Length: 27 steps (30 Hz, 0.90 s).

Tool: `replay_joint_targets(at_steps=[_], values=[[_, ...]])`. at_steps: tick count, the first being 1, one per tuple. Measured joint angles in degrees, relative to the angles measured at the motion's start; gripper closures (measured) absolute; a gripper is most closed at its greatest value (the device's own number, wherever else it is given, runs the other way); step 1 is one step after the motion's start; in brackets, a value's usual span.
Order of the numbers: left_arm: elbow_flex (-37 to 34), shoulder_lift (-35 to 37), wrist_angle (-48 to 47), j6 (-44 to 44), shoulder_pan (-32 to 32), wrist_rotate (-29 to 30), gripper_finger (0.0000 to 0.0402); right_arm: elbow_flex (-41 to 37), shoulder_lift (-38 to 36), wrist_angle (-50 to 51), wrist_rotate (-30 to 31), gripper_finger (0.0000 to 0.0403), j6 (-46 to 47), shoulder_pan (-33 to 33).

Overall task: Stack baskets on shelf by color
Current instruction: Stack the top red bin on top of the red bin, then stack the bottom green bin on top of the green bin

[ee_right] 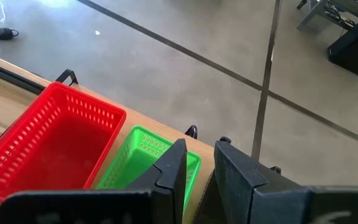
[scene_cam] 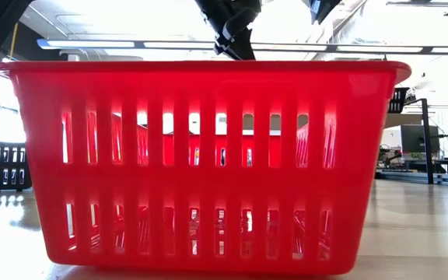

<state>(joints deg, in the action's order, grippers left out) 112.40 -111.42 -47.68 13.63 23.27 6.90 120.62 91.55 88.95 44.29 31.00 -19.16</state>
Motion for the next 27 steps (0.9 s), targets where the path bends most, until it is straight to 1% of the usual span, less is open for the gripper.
replay_joint_targets(at_steps=[4, 9, 12, 15, 19, 24, 27], values=[[0.00, 0.00, -0.07, -0.13, -0.02, 1.32, 0.0297, 0.00, 0.00, 0.00, -0.61, 0.0334, -0.29, 0.02], [2.76, 0.63, -4.59, -0.09, 0.30, 1.09, 0.0296, 0.00, 0.00, -0.02, -4.68, 0.0334, -2.24, 0.02], [4.74, 1.25, -8.61, -0.07, 0.35, 1.26, 0.0299, 0.00, 0.00, -0.02, -8.62, 0.0334, -4.05, 0.02], [6.60, 1.89, -12.62, 0.04, 0.35, 1.25, 0.0299, 0.00, 0.00, 0.00, -13.91, 0.0334, -5.65, 0.07], [7.06, 4.16, -15.64, 0.02, 0.44, -1.48, 0.0300, -0.31, -0.04, 0.97, -21.33, 0.0334, -7.55, 0.09], [7.06, 6.04, -19.71, -2.63, 1.65, -4.85, 0.0300, -5.57, -0.04, 1.06, -27.80, 0.0334, -8.60, 1.52], [5.39, 7.32, -20.70, -4.05, 2.34, -5.05, 0.0300, -10.16, -0.03, 1.05, -30.85, 0.0334, -8.63, 3.25]])
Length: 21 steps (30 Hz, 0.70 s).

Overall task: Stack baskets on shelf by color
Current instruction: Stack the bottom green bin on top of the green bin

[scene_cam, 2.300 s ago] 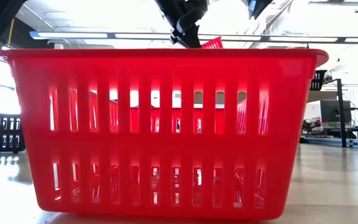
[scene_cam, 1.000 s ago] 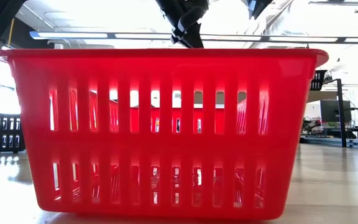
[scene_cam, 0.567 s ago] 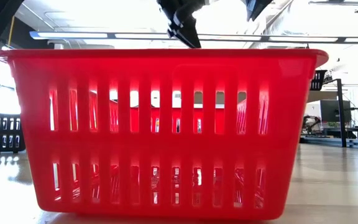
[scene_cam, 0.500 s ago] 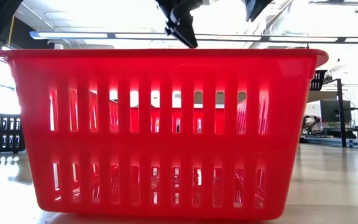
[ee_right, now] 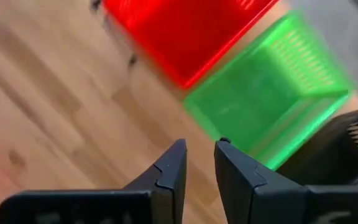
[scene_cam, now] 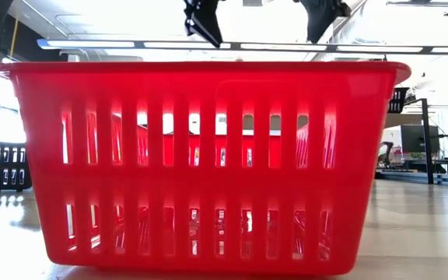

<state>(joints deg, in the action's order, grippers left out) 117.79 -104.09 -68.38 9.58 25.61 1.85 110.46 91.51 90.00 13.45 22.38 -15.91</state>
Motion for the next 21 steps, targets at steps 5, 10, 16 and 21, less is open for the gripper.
replay_joint_targets(at_steps=[5, 10, 16, 21], values=[[-6.75, 3.67, -1.00, -1.93, -0.59, -0.15, 0.0300, -6.40, 0.03, -0.06, -0.51, 0.0334, 5.09, 4.83], [-15.74, 9.80, -0.75, -4.53, -2.39, -0.15, 0.0300, -11.15, 0.03, -1.79, -3.09, 0.0334, 10.71, 9.77], [-27.28, 19.01, 2.31, -8.76, -5.43, 0.00, 0.0300, -14.23, 0.01, -5.40, -4.40, 0.0334, 17.58, 14.53], [-35.11, 26.01, 2.46, -12.36, -7.18, 0.27, 0.0300, -14.71, -0.01, -8.53, -5.52, 0.0334, 22.70, 17.64]])
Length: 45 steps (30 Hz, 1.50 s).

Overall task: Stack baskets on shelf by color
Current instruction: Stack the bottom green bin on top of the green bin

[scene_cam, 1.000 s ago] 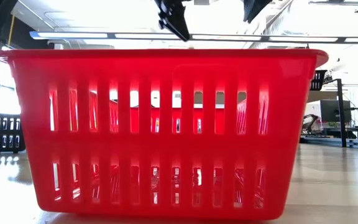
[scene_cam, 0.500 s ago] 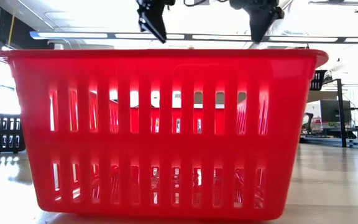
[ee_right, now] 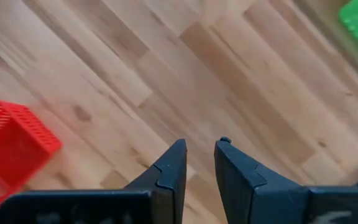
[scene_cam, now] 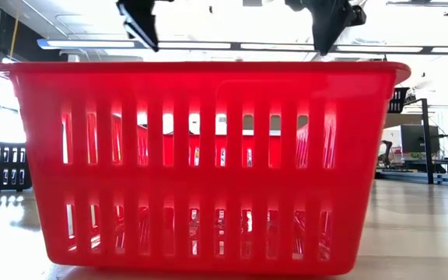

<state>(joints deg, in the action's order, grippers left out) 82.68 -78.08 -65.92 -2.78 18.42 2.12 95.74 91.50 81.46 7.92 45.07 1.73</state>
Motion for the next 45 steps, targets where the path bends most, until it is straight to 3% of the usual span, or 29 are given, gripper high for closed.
replay_joint_targets(at_steps=[8, 18, 27, 36, 45], values=[[-8.98, 8.70, 0.10, -4.69, -3.16, 0.03, 0.0300, 0.00, 0.00, -4.34, -5.53, 0.0334, 3.99, 6.22], [-12.80, 12.19, 0.22, -5.60, -6.81, 0.06, 0.0300, 0.00, 0.00, -8.54, -11.20, 0.0322, 10.56, 17.52], [-12.80, 12.17, 0.27, -5.50, -7.34, 0.25, 0.0300, -0.32, 1.20, -10.33, -11.13, 0.0262, 16.48, 28.59], [-12.80, 12.15, 0.41, -5.56, -7.33, 0.23, 0.0300, -6.29, 4.28, -23.28, -9.61, 0.0278, 17.80, 39.27], [-12.80, 12.12, 1.61, -5.58, -7.33, 0.23, 0.0300, -9.75, 8.02, -27.01, -9.58, 0.0284, 22.17, 43.96]])
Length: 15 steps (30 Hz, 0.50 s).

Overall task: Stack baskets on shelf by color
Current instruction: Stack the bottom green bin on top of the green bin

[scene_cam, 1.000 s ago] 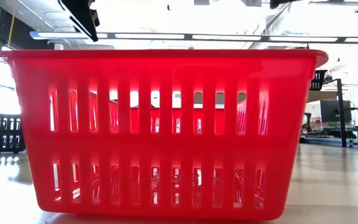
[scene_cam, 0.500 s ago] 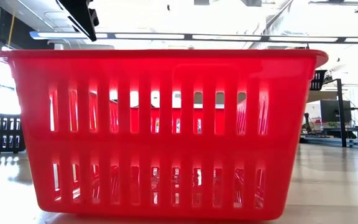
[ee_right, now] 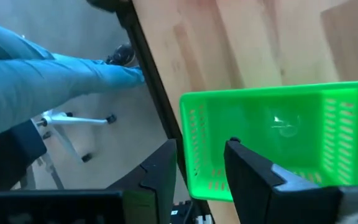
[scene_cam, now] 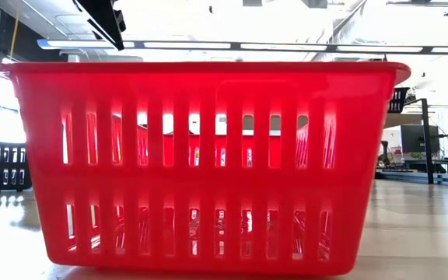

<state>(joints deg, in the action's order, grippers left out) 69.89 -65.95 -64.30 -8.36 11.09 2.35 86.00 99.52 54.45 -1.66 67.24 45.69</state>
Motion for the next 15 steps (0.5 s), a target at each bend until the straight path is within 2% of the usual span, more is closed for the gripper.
replay_joint_targets(at_steps=[15], values=[[0.00, 0.00, -0.01, -0.02, 0.00, 0.00, 0.0300, -0.04, 10.96, -7.07, -4.71, 0.0284, 3.44, 3.83]])
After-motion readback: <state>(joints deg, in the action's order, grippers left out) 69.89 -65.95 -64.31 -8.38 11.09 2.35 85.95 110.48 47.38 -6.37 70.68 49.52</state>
